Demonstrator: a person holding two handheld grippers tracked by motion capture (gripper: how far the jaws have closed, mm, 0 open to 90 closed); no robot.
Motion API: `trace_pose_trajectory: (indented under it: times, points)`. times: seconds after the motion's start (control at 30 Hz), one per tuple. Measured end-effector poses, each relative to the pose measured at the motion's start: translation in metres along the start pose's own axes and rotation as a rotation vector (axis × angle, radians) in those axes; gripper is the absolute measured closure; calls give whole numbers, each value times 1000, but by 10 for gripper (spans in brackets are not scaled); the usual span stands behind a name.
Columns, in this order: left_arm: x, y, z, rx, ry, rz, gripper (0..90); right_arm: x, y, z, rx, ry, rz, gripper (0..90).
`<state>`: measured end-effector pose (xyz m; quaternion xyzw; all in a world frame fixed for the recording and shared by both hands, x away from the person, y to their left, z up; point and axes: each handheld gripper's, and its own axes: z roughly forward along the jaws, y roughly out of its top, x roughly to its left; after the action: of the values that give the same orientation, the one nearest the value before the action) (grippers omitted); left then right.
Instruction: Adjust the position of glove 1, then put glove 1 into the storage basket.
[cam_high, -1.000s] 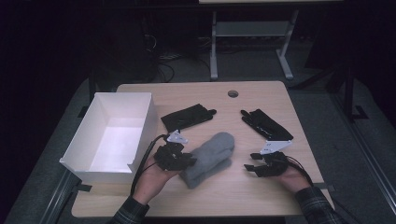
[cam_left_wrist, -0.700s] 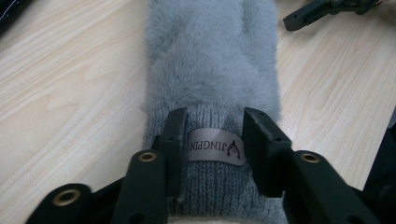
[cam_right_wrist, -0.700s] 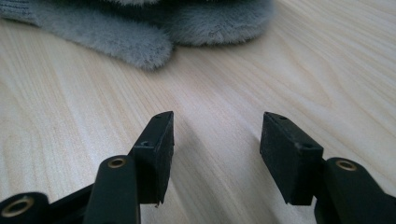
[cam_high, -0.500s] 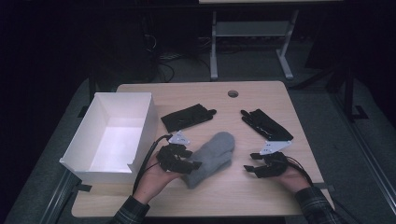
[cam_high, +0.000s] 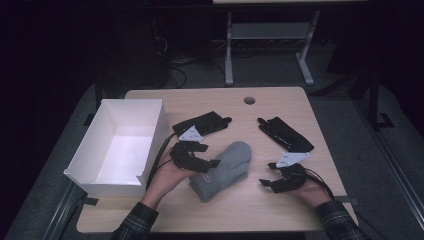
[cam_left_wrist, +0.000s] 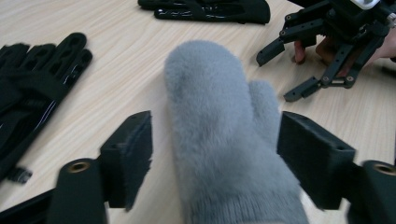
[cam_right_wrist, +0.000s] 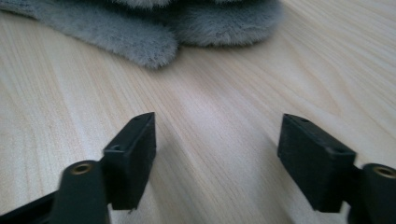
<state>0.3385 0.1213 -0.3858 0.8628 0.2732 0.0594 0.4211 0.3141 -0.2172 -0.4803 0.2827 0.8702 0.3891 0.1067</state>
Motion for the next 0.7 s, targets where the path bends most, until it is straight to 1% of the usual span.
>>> trace_pose_trajectory:
  times: [0.07, 0.13, 0.2, 0.27, 0.3, 0.33, 0.4, 0.43, 0.47, 0.5, 0.53, 0.57, 0.6, 0.67, 0.7]
  points:
    - [1, 2, 7, 26, -1, 20, 188, 1, 0, 1, -1, -1, 4, 246]
    - [4, 5, 14, 33, -2, 29, 147, 1, 0, 1, 2, -6, 7, 215]
    - [5, 6, 17, 42, 0, 29, 133, 1, 0, 1, 4, -7, 10, 209]
    - [8, 8, 25, 56, -7, 19, 133, 1, 0, 2, 5, -8, 10, 200]
    - [10, 8, 27, 62, -9, 28, 132, 1, 0, 2, 5, -9, 10, 199]
    - [11, 8, 30, 64, -14, 21, 133, 1, 0, 2, 5, -9, 10, 199]
    - [13, 9, 33, 66, -11, 27, 129, 1, 0, 2, 5, -9, 10, 198]
    - [15, 9, 39, 75, -12, 25, 129, 0, 0, 2, 5, -8, 10, 197]
    - [16, 10, 42, 79, -16, 26, 129, 0, 0, 2, 6, -8, 9, 196]
    - [18, 10, 45, 90, -23, 37, 129, 0, 0, 2, 6, -7, 9, 195]
    - [18, 10, 49, 85, -28, 27, 129, 0, 0, 2, 6, -7, 8, 195]
    - [18, 10, 53, 90, -35, 29, 129, 0, 0, 2, 7, -7, 9, 194]
    - [19, 10, 55, 108, -42, 41, 128, 0, 0, 2, 7, -7, 8, 193]
    - [17, 8, 63, 120, -50, 32, 128, 1, 0, 2, 9, -7, 13, 192]
    - [17, 7, 66, 142, -54, 41, 128, 1, 0, 2, 9, -7, 13, 191]
